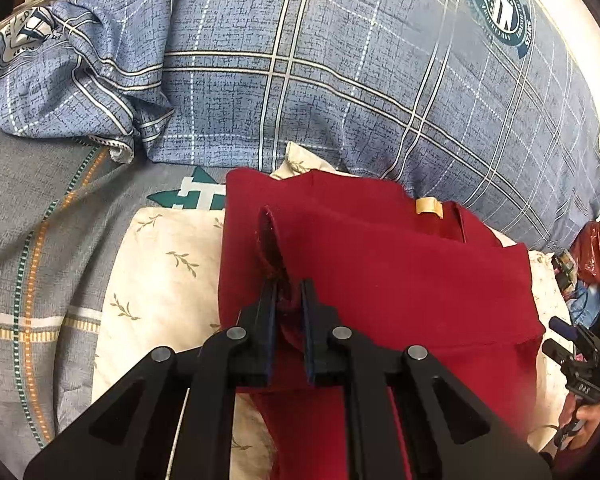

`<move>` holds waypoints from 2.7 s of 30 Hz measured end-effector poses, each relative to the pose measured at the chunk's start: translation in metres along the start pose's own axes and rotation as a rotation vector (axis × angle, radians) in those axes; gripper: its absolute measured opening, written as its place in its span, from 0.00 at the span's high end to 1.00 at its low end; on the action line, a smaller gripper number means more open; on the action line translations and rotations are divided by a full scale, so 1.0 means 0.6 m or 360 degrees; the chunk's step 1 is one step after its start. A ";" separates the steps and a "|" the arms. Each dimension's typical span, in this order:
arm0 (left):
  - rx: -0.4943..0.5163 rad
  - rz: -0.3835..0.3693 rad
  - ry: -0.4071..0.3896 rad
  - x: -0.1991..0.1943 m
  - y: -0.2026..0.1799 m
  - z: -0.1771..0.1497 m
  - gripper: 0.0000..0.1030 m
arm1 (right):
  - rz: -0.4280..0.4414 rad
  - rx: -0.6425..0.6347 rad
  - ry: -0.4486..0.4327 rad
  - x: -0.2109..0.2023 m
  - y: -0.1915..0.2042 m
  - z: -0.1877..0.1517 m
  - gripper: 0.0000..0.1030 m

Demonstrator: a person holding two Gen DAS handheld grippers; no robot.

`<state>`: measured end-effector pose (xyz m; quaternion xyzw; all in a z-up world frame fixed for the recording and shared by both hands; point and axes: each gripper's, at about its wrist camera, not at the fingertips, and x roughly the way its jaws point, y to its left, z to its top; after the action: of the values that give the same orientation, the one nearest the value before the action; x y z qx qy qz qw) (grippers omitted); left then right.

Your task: Fold small clothes

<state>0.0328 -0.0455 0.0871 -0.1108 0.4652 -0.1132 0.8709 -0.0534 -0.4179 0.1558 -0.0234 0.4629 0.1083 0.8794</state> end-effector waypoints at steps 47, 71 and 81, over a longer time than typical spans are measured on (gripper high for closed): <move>0.0232 0.0195 -0.0046 0.038 -0.046 -0.036 0.57 | -0.0249 0.0463 0.0091 0.005 -0.096 -0.025 0.64; 0.0273 0.0202 -0.0031 0.046 -0.048 -0.032 0.49 | -0.0166 0.0381 0.0019 0.086 -0.022 0.077 0.59; 0.0276 0.0248 -0.0066 0.011 -0.056 -0.050 0.40 | -0.0211 0.0404 0.0072 0.028 -0.075 0.000 0.50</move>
<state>0.0080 -0.0819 0.0758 -0.0009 0.4427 -0.0824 0.8929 -0.0348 -0.4589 0.1391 0.0550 0.4900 -0.0099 0.8700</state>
